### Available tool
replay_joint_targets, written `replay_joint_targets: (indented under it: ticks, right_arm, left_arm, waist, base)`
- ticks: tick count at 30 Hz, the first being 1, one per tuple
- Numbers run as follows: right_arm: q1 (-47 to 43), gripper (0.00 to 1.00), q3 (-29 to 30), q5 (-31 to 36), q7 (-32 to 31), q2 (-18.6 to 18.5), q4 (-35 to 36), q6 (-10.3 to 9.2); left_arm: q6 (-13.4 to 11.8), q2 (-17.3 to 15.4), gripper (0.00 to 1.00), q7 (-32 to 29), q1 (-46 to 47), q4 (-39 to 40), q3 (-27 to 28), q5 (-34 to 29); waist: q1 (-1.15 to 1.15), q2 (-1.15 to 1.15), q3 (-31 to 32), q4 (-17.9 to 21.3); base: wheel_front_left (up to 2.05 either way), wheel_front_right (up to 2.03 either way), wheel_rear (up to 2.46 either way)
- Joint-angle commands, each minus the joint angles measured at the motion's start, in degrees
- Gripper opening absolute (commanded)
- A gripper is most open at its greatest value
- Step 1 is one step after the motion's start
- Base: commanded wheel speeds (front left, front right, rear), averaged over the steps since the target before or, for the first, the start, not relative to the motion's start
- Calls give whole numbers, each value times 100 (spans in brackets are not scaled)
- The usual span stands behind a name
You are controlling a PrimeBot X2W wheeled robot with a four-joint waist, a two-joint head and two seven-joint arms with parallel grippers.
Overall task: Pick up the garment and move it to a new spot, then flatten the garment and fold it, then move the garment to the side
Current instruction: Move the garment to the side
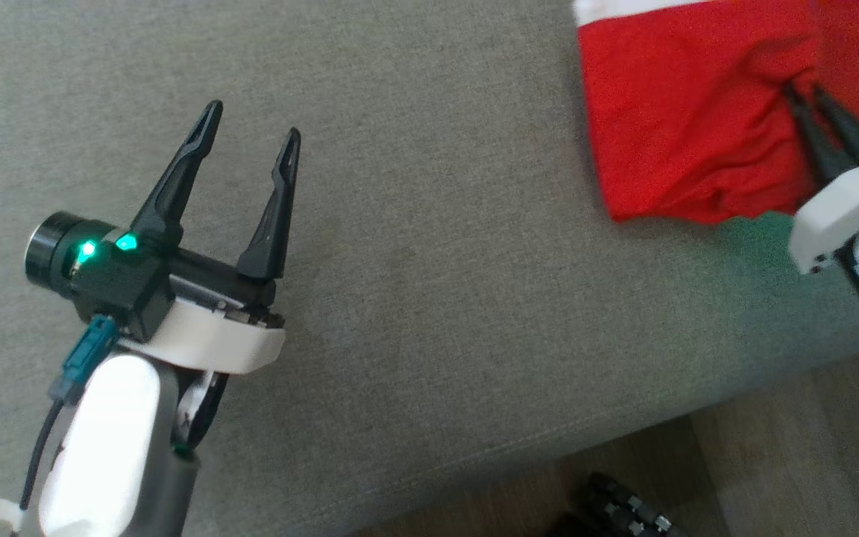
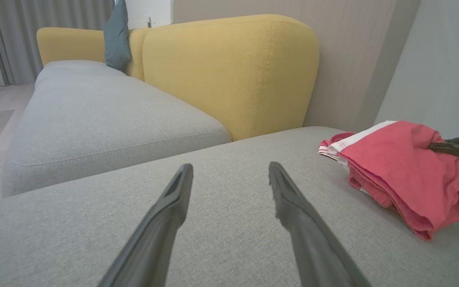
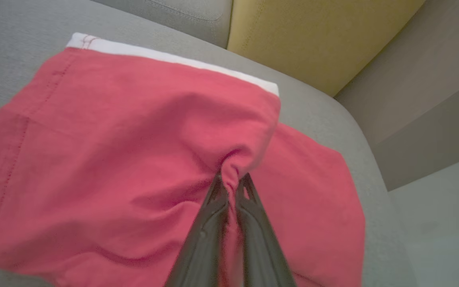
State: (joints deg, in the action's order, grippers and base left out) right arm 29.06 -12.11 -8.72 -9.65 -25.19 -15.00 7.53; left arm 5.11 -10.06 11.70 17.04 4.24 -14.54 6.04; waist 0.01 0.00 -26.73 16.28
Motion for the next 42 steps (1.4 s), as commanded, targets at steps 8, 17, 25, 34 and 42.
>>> replay_joint_targets:
  ticks: [8, 17, 25, 34, 42]
  right_arm:
    - [163, 0, 494, 152, -523, -638, 916, -4]
    - [149, 0, 891, 226, -1008, -939, 1387, -4]
    - [175, 0, 1136, 269, -1285, -1246, 1328, -4]
    - [249, 84, 1471, 443, -1124, -1071, 649, -4]
    - [-247, 100, 2545, 990, -768, -218, 767, -4]
  left_arm:
    - [42, -164, 100, -47, 318, 375, 19, -91]
    - [73, -173, 100, 16, 551, 373, -84, -45]
    - [86, -87, 100, 158, 800, 216, -147, 63]
    - [66, 102, 100, 298, 942, -67, -178, 196]
    - [-13, 199, 100, 328, 678, -226, -40, 279]
  waist:
    - [-1, 0, -383, 121]
    - [-1, 0, -682, 39]
    - [-1, 0, -879, -181]
    - [-1, 0, -791, -585]
    - [-1, 0, -303, -808]
  base:
    - [0, 0, 0]
    - [0, 0, 0]
    - [0, 0, 0]
    - [0, 0, 0]
    - [0, 0, 0]
